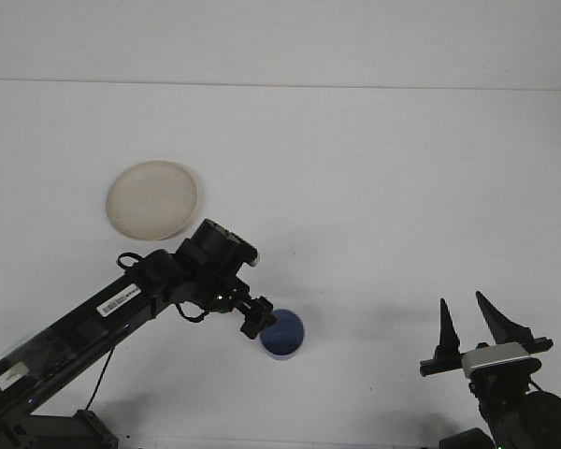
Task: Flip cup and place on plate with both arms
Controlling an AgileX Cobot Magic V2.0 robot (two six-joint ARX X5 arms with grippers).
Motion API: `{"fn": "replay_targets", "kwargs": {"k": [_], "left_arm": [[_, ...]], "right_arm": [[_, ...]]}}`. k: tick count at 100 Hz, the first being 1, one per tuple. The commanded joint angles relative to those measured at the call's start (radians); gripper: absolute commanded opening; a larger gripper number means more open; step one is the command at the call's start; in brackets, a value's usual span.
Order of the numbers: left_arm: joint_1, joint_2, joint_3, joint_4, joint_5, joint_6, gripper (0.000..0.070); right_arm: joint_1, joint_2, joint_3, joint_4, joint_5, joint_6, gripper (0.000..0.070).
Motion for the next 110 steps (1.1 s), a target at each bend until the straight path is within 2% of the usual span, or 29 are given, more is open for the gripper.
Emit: {"fn": "replay_targets", "kwargs": {"k": [1, 25, 47, 50, 53, 70, 103, 110], "left_arm": [[-0.024, 0.036, 0.023, -0.001, -0.013, 0.015, 0.0509], [-0.088, 0.132, 0.023, 0.005, -0.095, 0.015, 0.0509], [-0.116, 0.196, 0.023, 0.021, -0.119, 0.008, 0.0492], [-0.119, 0.2, 0.023, 0.028, -0.13, 0.005, 0.0471], [-0.123, 0.2, 0.023, 0.035, -0.137, 0.004, 0.0422], [-0.126, 0.2, 0.023, 0.068, -0.148, -0.011, 0.0005], [-0.115, 0.198, 0.071, 0.074, -0.16, -0.006, 0.0013], [-0.096, 0.197, 0.112, 0.05, -0.19, 0.005, 0.0013]], "right_arm": [[0.002, 0.004, 0.006, 0.01, -0.001, 0.017, 0.0364], [0.002, 0.004, 0.005, 0.01, -0.001, 0.018, 0.0364], [0.002, 0.004, 0.006, 0.01, -0.001, 0.018, 0.0364], [0.002, 0.004, 0.005, 0.01, -0.001, 0.018, 0.0364], [0.002, 0.004, 0.006, 0.01, -0.001, 0.018, 0.0364], [0.002, 0.004, 0.006, 0.01, -0.001, 0.018, 0.0364], [0.002, 0.004, 0.005, 0.01, -0.001, 0.018, 0.0364], [0.002, 0.004, 0.005, 0.01, -0.001, 0.017, 0.0364]]}}
